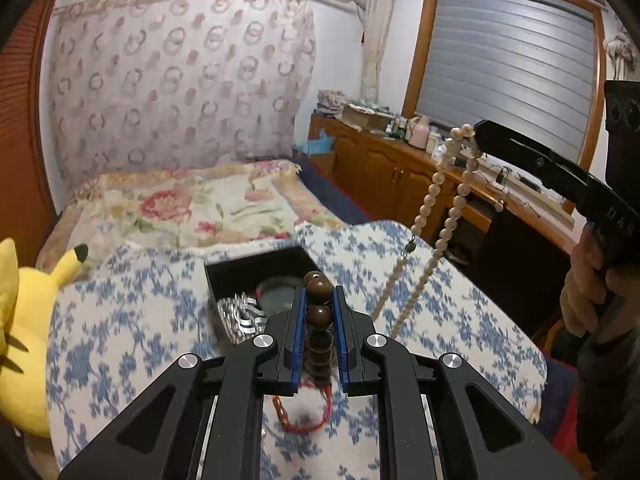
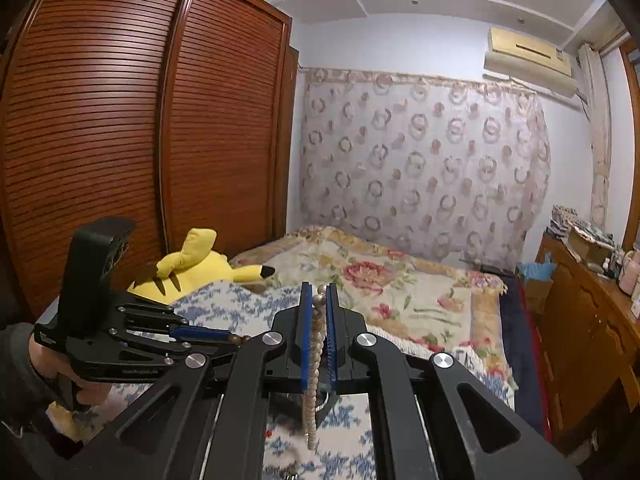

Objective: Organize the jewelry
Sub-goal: 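Carry the bead bracelet and pearl necklace over the black box with both tools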

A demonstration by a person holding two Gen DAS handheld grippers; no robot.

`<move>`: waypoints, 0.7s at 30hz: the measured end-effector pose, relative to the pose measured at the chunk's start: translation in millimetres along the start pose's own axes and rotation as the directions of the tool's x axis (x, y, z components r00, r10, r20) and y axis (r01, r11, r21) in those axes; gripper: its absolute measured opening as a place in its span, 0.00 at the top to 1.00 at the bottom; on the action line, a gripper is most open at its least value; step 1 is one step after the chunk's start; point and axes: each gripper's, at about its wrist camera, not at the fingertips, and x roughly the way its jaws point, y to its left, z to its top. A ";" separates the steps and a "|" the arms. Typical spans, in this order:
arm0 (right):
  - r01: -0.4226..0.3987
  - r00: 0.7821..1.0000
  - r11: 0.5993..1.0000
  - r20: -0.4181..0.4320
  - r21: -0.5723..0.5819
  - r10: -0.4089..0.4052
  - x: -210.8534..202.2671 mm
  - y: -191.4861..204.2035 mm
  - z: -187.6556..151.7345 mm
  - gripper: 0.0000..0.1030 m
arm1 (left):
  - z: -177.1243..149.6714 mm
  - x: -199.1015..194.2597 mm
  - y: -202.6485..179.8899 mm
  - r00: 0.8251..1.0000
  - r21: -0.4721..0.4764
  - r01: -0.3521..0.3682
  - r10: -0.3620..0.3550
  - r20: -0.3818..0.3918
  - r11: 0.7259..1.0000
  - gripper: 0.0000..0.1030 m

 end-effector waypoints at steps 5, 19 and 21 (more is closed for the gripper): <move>-0.019 0.999 1.000 0.030 -0.002 0.019 14.1 -6.8 17.7 1.00 | 16.2 9.1 6.7 1.000 -0.008 0.002 -0.002 0.014 1.000 0.88; -0.046 0.979 0.998 -0.197 0.051 0.055 77.7 -24.0 -41.3 1.00 | 15.7 48.7 40.1 0.999 -0.048 0.013 -0.015 -0.043 0.999 0.88; -0.044 0.965 0.996 -0.256 0.079 0.063 84.9 -22.6 -65.5 0.99 | 14.2 51.7 41.5 0.999 -0.048 0.019 -0.021 -0.045 0.999 0.88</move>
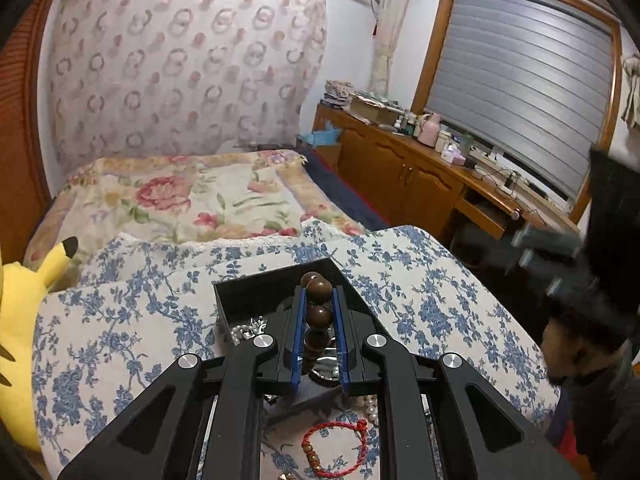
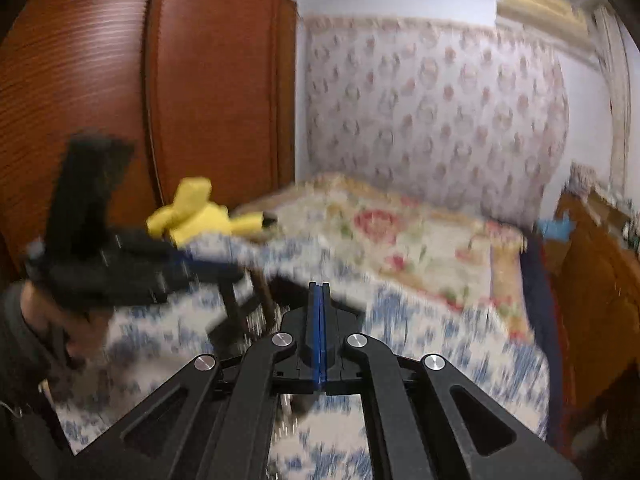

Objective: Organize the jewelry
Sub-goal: 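Carry the bead bracelet and pearl necklace over the black box with both tools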

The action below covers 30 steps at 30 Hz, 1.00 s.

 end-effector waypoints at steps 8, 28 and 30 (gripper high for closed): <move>-0.034 0.992 0.997 -0.120 0.067 0.042 24.5 11.4 -56.9 0.48 | -2.6 10.2 2.2 1.000 0.003 0.018 -0.018 -0.014 1.000 0.88; 0.012 0.950 1.000 -0.313 -0.017 -0.017 75.8 33.8 -86.3 0.81 | -7.4 11.8 7.7 1.000 -0.003 0.027 -0.027 -0.013 1.000 0.88; 0.009 0.957 1.000 -0.291 -0.013 -0.012 68.8 31.9 -80.3 0.92 | -7.6 12.5 10.2 1.000 -0.004 0.022 -0.022 -0.011 1.000 0.88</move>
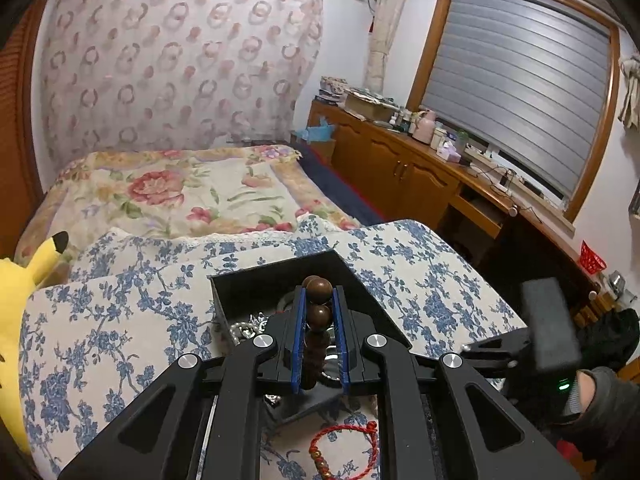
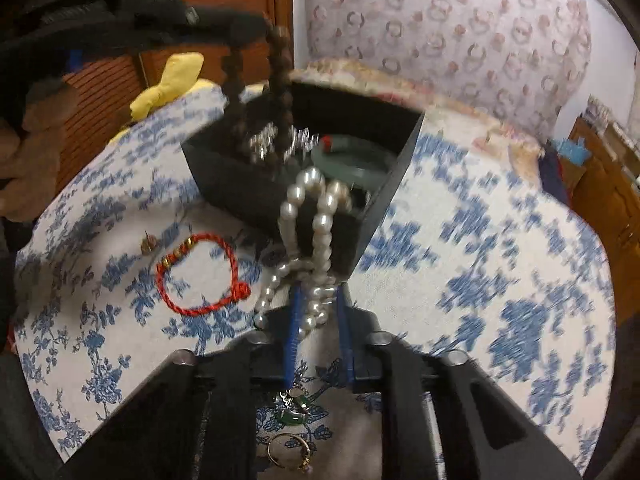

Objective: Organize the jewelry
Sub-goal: 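Carry the bead bracelet and pearl necklace over the black box with both tools, then open the left tool to drop the beads while the right tool releases the pearls into the box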

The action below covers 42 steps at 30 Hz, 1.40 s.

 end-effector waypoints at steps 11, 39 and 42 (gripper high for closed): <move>-0.022 0.985 0.999 0.169 -0.044 0.029 -56.8 -5.2 42.5 0.92 | 11.3 2.9 12.0 1.000 -0.032 -0.016 0.016 0.008 0.999 0.88; 0.000 0.918 0.995 0.396 -0.097 0.038 -112.8 -23.7 154.7 0.92 | 10.3 13.2 24.3 0.997 -0.042 -0.063 0.061 -0.050 0.997 0.73; 0.007 0.916 0.995 0.400 -0.096 0.032 -113.2 -26.0 157.2 0.92 | 7.9 7.3 25.1 0.996 -0.037 -0.077 0.075 -0.041 0.996 0.64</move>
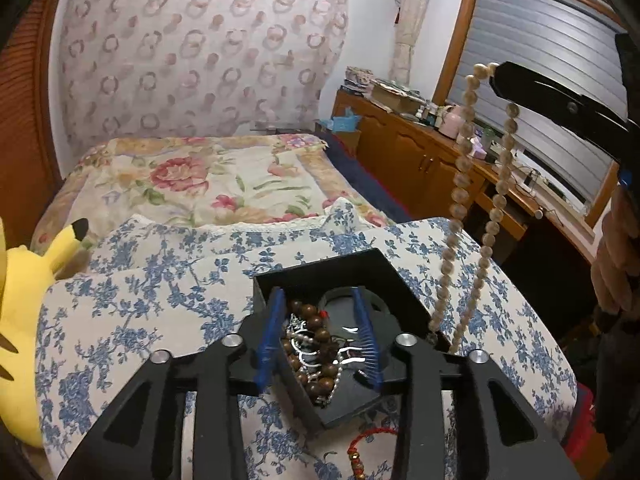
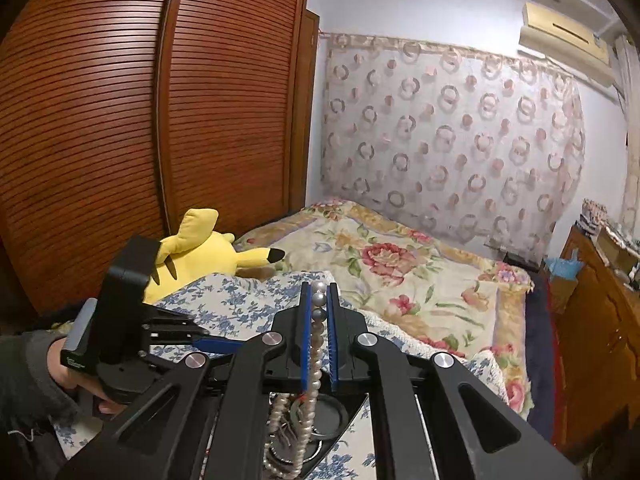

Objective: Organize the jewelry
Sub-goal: 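Open the left tool to drop the beads while the right tool releases the pearls into the box, then move both tools back to the pile and close the right tool on the red string bracelet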

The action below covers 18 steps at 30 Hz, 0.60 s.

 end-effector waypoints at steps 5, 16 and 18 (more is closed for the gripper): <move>-0.001 0.999 1.000 -0.038 -0.003 0.001 14.7 -2.7 -9.5 0.92 | -7.7 -7.5 5.1 1.000 -0.011 -0.012 0.012 0.002 1.000 0.54; -0.049 0.960 0.996 -0.272 0.071 0.066 60.2 16.5 -102.3 0.81 | -39.1 -22.3 9.5 0.997 -0.010 -0.066 0.066 -0.033 0.998 0.42; -0.044 0.962 0.995 -0.266 0.089 0.066 54.9 19.3 -112.6 0.62 | -47.5 -26.3 7.6 0.997 -0.008 -0.071 0.071 -0.040 0.997 0.41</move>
